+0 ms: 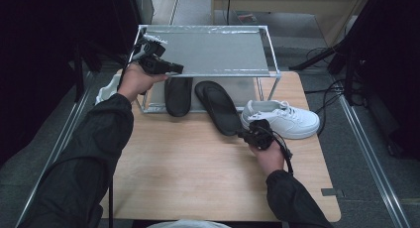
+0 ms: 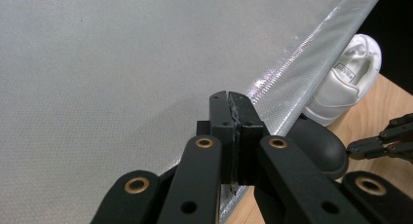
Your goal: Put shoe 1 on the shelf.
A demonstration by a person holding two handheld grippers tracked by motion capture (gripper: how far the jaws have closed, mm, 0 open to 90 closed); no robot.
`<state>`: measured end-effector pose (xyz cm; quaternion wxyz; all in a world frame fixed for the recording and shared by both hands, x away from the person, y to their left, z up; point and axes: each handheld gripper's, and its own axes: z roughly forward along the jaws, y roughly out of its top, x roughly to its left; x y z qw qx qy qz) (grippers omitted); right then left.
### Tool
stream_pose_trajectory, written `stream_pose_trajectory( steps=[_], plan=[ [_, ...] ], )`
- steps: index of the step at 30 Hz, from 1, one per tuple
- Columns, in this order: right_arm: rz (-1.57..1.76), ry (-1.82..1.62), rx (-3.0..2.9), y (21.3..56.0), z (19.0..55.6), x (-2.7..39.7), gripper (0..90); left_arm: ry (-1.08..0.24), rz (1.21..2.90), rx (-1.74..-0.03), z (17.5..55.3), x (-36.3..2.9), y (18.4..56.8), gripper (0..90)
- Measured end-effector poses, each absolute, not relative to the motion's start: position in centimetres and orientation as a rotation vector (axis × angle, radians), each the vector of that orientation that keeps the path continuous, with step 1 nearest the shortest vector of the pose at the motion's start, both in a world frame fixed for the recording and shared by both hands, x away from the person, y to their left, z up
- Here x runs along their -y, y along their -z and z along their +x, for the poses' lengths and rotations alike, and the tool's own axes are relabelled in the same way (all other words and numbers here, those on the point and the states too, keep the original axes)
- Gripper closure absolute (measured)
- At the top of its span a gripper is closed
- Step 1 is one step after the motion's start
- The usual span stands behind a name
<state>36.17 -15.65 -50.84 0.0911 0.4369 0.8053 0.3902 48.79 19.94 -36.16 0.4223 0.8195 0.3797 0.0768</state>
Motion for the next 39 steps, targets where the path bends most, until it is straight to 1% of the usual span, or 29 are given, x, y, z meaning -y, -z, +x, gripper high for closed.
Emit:
stream_pose_trajectory(
  steps=[8, 18, 22, 27, 39],
  plan=[
    [1.277, -1.175, -2.39, 51.0, 36.9, 13.7, 90.0, -0.2, 2.055, -0.956, 48.7, -19.8, 36.1, 90.0],
    [1.254, -1.147, -2.407, 50.7, 38.8, 11.8, 90.0, -0.198, 2.064, -0.956, 48.8, -19.8, 36.0, 90.0],
    [1.251, -1.154, -2.412, 50.8, 39.3, 10.8, 90.0, -0.216, 2.079, -0.955, 48.7, -19.6, 35.9, 89.6],
    [1.239, -1.154, -2.431, 50.8, 40.0, 9.3, 90.0, -0.181, 2.072, -0.959, 49.0, -19.8, 35.9, 89.7],
    [1.259, -1.183, -2.425, 51.1, 41.1, 6.8, 90.0, -0.171, 2.054, -0.965, 49.0, -20.0, 36.1, 89.6]
  ],
)
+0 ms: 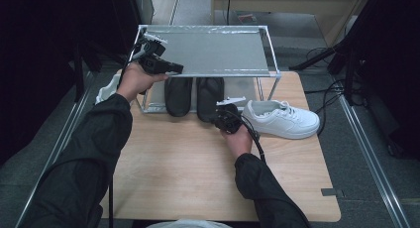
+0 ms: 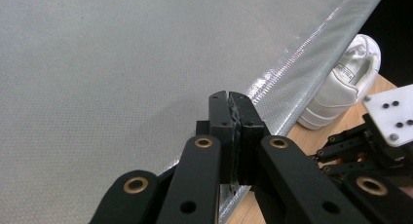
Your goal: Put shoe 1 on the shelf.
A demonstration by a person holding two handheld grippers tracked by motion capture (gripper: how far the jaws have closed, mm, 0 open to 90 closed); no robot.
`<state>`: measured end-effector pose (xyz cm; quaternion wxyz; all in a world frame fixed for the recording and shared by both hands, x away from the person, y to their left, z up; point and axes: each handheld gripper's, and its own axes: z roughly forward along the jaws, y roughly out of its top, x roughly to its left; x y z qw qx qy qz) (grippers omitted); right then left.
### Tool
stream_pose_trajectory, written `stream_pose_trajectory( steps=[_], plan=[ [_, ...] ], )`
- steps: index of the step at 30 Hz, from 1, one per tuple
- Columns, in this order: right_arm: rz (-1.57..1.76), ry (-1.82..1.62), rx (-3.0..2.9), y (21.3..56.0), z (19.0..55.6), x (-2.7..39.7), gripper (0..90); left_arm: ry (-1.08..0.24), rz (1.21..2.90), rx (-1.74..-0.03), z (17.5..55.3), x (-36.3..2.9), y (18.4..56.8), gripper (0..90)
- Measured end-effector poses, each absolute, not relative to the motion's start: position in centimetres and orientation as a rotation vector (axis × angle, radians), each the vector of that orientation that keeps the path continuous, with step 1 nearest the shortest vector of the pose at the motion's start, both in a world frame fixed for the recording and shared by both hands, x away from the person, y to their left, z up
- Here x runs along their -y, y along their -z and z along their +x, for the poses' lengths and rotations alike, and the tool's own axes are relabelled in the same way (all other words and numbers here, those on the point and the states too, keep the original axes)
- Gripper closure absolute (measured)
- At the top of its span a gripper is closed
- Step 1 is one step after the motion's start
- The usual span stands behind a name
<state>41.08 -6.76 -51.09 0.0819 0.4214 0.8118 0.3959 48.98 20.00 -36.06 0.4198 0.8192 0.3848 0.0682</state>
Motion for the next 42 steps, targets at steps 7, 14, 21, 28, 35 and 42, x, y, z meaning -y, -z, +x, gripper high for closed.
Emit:
stream_pose_trajectory(
  steps=[7, 14, 21, 28, 35, 42],
  plan=[
    [1.228, -1.182, -2.438, 51.2, 41.8, 5.2, 90.0, -0.151, 2.044, -0.963, 49.1, -20.2, 36.1, 89.7],
    [1.238, -1.18, -2.421, 51.3, 42.2, 3.9, 90.0, -0.153, 2.049, -0.959, 49.2, -20.1, 36.1, 89.7],
    [1.284, -1.193, -2.419, 51.3, 42.7, 3.3, 89.8, -0.156, 2.039, -0.948, 49.1, -20.3, 36.2, 89.7],
    [1.195, -1.212, -2.446, 50.1, 40.9, 4.3, 90.0, -0.119, 2.014, -0.993, 49.3, -20.3, 36.1, 89.6],
    [1.187, -1.329, -2.465, 48.8, 38.8, 6.1, 81.0, -0.17, 2.068, -0.941, 48.2, -20.1, 34.5, 81.3],
    [1.079, -1.347, -2.481, 47.9, 36.6, 8.1, 69.4, -0.167, 2.08, -0.886, 45.1, -20.8, 33.6, 71.0]
  ],
)
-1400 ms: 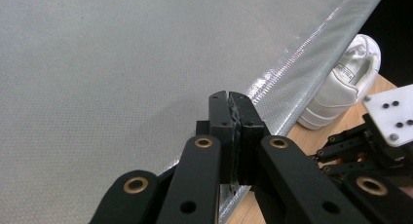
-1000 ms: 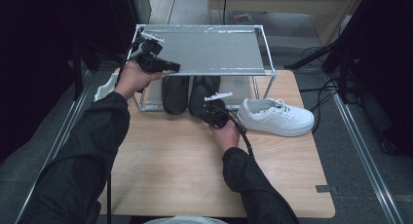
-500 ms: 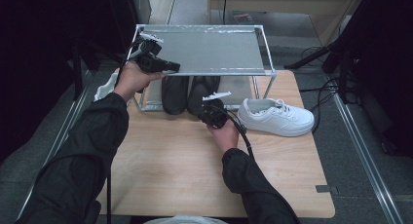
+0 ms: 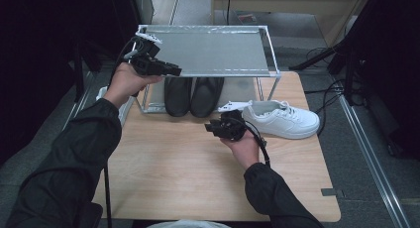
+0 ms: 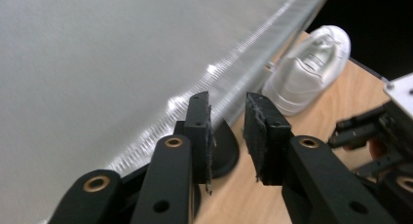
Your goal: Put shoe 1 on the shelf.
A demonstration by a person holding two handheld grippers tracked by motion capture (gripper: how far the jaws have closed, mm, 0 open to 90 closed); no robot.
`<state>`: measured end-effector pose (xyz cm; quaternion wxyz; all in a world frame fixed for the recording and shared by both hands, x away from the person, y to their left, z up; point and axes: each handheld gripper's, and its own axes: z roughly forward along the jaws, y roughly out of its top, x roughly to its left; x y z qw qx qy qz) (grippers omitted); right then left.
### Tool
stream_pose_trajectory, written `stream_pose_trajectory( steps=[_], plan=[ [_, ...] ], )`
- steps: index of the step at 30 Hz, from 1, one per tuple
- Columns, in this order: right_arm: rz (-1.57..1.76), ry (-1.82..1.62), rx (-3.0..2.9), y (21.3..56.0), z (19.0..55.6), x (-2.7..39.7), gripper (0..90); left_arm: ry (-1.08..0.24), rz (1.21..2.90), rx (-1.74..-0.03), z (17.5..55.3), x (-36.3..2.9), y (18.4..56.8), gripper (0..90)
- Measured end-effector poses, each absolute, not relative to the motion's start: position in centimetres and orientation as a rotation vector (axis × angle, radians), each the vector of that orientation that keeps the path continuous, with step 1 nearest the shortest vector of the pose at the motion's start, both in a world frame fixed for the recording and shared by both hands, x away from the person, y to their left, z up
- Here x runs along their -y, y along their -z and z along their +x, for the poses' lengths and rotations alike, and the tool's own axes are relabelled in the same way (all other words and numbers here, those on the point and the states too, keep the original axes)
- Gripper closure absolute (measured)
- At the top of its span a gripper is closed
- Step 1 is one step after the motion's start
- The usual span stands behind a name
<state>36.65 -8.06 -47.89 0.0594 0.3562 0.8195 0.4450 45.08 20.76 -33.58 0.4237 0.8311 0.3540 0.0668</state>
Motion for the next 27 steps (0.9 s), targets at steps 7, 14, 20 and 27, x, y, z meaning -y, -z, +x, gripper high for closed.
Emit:
stream_pose_trajectory(
  steps=[7, 14, 20, 27],
  plan=[
    [1.084, -1.384, -2.48, 47.5, 35.0, 10.1, 62.5, -0.15, 2.104, -0.88, 42.3, -21.4, 34.4, 60.0],
    [1.099, -1.415, -2.489, 47.5, 33.6, 11.9, 57.8, -0.124, 2.091, -0.822, 39.4, -21.0, 35.3, 47.6],
    [1.077, -1.404, -2.509, 47.2, 32.4, 13.0, 54.3, -0.119, 2.098, -0.813, 38.0, -21.3, 37.1, 42.7],
    [1.097, -1.42, -2.485, 47.0, 30.9, 14.6, 51.8, -0.101, 2.093, -0.819, 36.5, -22.3, 39.9, 43.9]
  ],
)
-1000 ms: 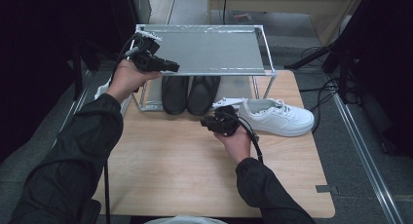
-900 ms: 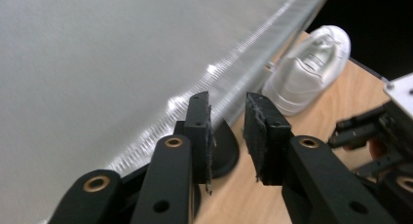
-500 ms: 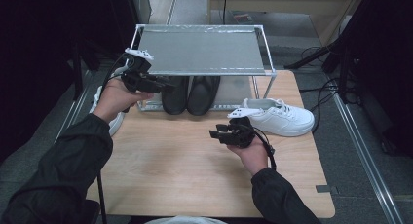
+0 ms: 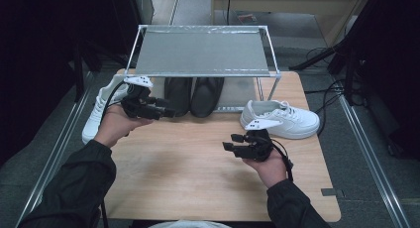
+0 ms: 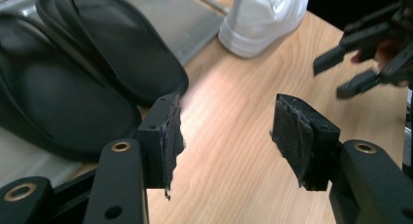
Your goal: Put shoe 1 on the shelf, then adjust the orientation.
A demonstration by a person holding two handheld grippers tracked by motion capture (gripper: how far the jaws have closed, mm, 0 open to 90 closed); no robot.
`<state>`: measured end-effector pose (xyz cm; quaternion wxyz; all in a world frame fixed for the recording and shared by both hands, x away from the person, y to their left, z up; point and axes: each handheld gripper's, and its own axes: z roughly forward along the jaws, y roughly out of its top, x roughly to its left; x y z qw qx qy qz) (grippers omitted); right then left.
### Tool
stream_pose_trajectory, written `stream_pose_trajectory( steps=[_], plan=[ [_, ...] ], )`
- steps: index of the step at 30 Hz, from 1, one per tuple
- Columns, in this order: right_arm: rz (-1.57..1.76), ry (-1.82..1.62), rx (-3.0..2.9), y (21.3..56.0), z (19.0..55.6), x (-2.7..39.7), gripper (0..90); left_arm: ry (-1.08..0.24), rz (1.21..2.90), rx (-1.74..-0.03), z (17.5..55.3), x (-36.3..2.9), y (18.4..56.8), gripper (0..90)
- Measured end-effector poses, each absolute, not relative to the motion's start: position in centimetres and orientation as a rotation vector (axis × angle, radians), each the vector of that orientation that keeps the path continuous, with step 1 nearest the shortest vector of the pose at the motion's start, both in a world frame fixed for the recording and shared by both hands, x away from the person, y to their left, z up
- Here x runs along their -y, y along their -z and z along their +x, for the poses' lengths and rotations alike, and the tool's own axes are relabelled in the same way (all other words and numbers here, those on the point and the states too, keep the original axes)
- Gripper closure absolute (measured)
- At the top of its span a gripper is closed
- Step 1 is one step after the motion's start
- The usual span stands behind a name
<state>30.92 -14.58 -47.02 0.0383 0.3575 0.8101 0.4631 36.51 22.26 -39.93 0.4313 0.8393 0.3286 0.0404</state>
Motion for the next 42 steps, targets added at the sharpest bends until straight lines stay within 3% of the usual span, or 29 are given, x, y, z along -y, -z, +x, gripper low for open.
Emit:
stream_pose_trajectory(
  steps=[18, 36, 42],
  plan=[
    [1.122, -1.405, -2.476, 47.0, 30.2, 16.7, 48.6, -0.09, 2.051, -0.907, 33.6, -25.9, 43.7, 39.6],
    [1.041, -1.448, -2.494, 46.5, 32.1, 15.9, 48.7, -0.09, 1.96, -1.06, 33.1, -32.3, 44.1, 39.0],
    [1.04, -1.444, -2.508, 46.6, 32.7, 15.3, 48.7, -0.147, 1.952, -1.105, 33.7, -34.3, 44.2, 43.5]
  ],
)
